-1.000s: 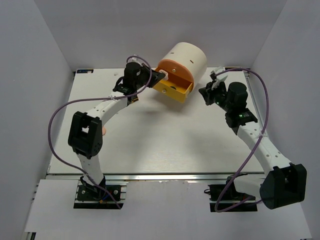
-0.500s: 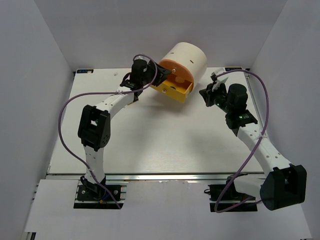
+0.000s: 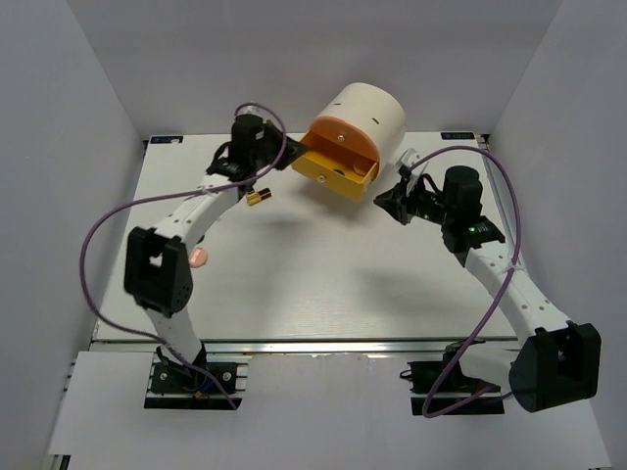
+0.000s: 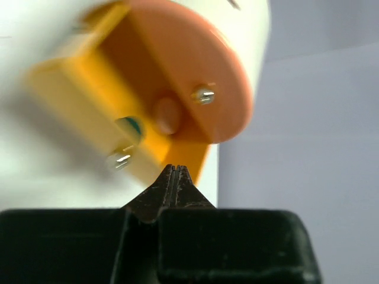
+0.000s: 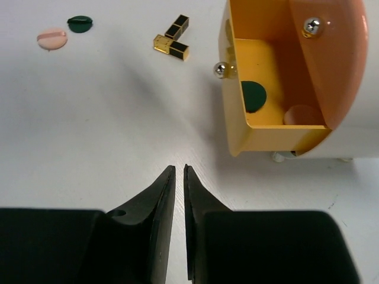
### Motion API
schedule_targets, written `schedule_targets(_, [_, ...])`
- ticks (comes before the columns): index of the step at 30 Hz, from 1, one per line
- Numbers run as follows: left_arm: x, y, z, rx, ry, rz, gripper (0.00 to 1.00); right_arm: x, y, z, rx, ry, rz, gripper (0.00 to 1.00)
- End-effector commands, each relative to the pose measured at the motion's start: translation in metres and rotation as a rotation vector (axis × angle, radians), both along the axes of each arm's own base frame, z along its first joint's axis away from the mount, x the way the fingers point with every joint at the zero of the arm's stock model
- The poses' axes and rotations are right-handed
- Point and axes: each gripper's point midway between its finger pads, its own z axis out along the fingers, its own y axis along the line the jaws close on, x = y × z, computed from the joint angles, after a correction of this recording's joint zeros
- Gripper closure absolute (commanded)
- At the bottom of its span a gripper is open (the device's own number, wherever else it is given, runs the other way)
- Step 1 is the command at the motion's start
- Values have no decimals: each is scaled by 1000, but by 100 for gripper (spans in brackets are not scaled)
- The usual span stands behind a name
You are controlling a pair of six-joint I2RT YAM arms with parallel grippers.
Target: Organize the makeup
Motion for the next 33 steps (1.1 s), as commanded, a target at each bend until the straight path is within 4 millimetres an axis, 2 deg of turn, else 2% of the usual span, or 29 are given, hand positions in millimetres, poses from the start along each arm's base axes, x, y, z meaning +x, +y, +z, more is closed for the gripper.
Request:
schedule_targets(1, [-27,79,5,67,19,133,100,-14,8,1,-10,-26,111,83])
schedule_targets(2, [-41,101,3,92,47,182,99,-14,8,-2,-14,-15,112,83])
schedule_targets(3, [-50,118,-13,109,98,219,98,-14,8,-4,-18,-12,115,83])
schedule_targets(4, [-55,148,-28,120,149,282,98,-13,8,-4,-19,-10,115,82])
schedule_targets(5, [-77,166,-70,153,273,308,94,-12,9,-4,-24,-9,120,81])
schedule_targets(6, [-98,195,-98,180,370,369,81,-15,8,-11,-33,24,124,80])
schedule_targets(7, [-98,205,-91,178,352,390,81,-15,9,-11,-34,27,128,80])
schedule_targets(8, [-118,218,-119,221,433,414,65,-15,10,-13,-36,36,131,80])
schedule_targets(11, [-147,258,-149,321,531,487,39,-14,9,-19,-42,57,134,79])
schedule_targets(13, [-156,274,-161,371,576,524,32,-14,10,-20,-41,64,138,78])
schedule_targets(18, [-162,297,-181,511,645,520,29,-13,11,-22,-40,74,137,78])
schedule_targets(26, [-153,307,-211,608,714,478,29,-12,9,-22,-43,72,127,78])
schedule_targets(33, [-140,311,-223,634,732,470,33,-11,9,-22,-44,70,122,78])
